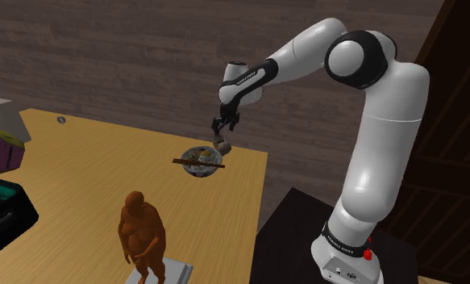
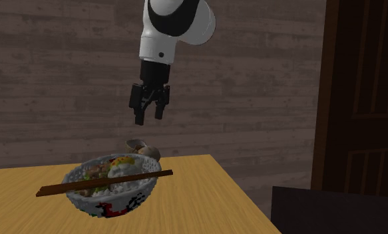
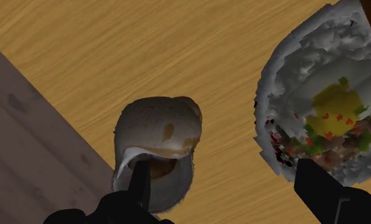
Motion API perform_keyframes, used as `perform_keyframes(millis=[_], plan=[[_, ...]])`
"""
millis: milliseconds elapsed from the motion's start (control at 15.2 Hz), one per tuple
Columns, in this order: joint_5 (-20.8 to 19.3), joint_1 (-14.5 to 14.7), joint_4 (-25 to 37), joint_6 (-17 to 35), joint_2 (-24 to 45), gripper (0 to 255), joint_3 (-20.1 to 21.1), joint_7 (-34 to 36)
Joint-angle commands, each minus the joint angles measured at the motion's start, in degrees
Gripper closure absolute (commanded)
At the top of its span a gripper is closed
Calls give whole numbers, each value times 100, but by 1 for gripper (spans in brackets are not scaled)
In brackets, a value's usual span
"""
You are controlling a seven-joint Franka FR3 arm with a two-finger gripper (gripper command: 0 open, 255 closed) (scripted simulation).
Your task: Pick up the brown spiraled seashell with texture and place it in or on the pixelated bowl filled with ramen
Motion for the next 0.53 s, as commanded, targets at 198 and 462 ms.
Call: perform_keyframes(millis=[198,462], plan=[[328,-198,982,241,1043,0,25,-319],[394,-246,1169,406,1370,0,54,-372]])
